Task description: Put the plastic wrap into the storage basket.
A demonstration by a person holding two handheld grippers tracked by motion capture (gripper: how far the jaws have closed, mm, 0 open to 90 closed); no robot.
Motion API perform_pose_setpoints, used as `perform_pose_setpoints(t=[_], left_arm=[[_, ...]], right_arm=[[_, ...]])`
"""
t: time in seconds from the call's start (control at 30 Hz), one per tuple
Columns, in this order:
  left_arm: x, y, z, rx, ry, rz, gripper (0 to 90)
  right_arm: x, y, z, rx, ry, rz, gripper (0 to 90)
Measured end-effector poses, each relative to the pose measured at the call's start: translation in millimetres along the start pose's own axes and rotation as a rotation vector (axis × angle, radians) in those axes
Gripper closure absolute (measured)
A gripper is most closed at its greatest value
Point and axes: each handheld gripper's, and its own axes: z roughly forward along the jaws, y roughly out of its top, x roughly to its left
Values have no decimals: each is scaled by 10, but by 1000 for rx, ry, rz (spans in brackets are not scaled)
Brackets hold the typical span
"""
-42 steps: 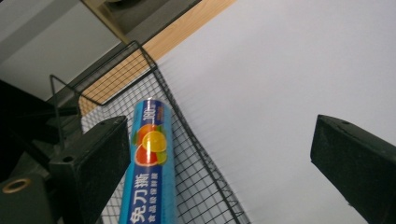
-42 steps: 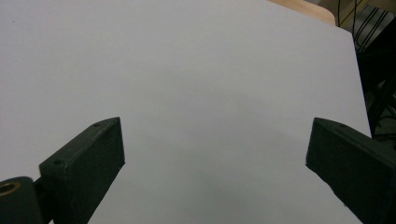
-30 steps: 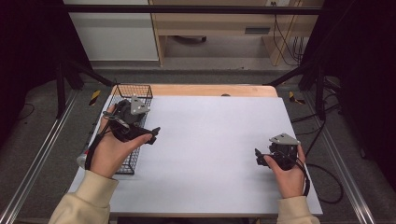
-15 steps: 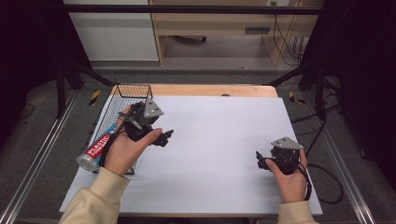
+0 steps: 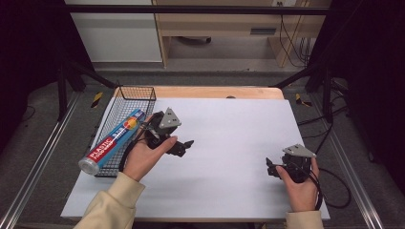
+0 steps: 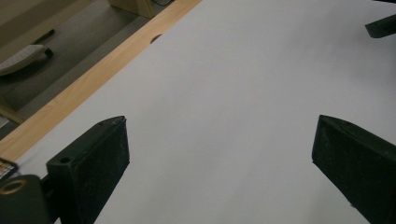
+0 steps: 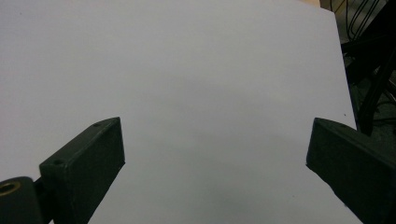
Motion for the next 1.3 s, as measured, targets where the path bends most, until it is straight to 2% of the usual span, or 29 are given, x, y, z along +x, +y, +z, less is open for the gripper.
perform_pose_setpoints(t=[0.1, 0.13, 0.17, 0.5, 0.67, 0.93, 1.13, 1.3], left_arm=[[-57, -55, 140, 7, -56, 15, 42], [-57, -55, 140, 7, -56, 15, 41], [-78, -91, 198, 2, -81, 10, 42], [-233, -252, 415, 1, -123, 14, 42], [-324, -339, 504, -9, -137, 11, 42], [-436, -473, 624, 11, -157, 18, 42], [-460, -608, 677, 29, -155, 11, 42], [-445, -754, 701, 47, -137, 4, 42]], right_arm=[[1, -17, -5, 4, 4, 4, 47], [1, -23, -5, 4, 4, 2, 47], [3, -26, -7, 7, 4, 4, 48], [10, -52, -23, 11, 2, 9, 48], [18, -62, -31, 9, 4, 8, 49], [18, -70, -39, 14, 3, 9, 49], [19, -77, -40, 10, 6, 6, 49], [19, -91, -34, 9, 27, 21, 49]])
